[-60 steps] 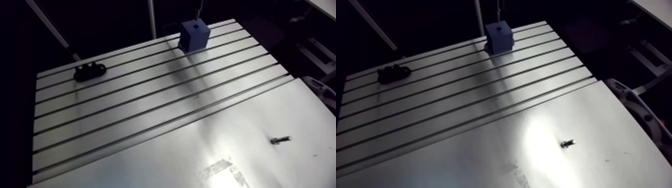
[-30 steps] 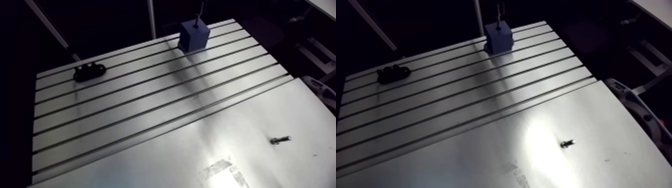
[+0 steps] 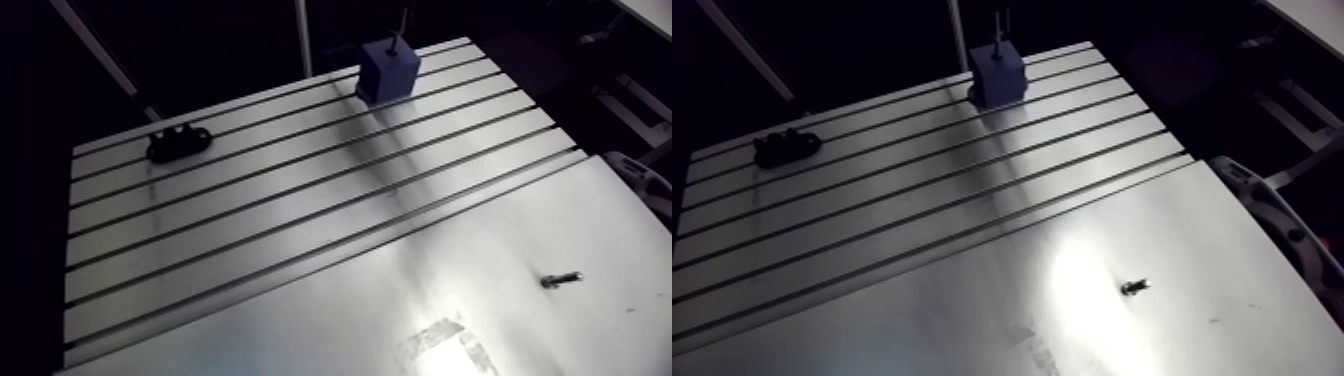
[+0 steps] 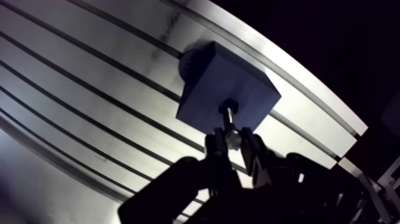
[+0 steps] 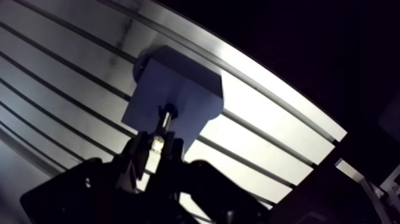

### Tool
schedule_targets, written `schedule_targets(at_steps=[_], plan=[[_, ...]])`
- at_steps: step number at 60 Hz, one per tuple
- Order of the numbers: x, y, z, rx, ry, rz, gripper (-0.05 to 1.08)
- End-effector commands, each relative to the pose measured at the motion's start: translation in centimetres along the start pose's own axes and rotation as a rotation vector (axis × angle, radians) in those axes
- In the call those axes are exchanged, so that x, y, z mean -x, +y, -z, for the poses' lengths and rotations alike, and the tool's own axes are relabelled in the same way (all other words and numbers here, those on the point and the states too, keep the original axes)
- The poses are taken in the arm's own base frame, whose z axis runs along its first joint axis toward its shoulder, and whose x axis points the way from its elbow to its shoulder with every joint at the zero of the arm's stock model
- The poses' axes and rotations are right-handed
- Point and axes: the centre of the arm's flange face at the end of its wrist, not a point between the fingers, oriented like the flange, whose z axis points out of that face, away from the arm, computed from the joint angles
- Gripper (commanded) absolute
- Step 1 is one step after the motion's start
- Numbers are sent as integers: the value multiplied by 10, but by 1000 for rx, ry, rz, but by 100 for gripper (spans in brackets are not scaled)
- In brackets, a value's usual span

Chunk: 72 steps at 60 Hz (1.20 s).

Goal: Pick up the M10 bolt and insert it into the hex recess until seated.

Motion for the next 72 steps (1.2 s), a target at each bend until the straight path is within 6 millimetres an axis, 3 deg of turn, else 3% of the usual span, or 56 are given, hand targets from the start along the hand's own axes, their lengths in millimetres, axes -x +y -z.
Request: schedule_targets(at_steps=[1,72], plan=[[-1,2,-6,-2,-1,-1,103],[-3,3,-8,-3,-2,-4,103]])
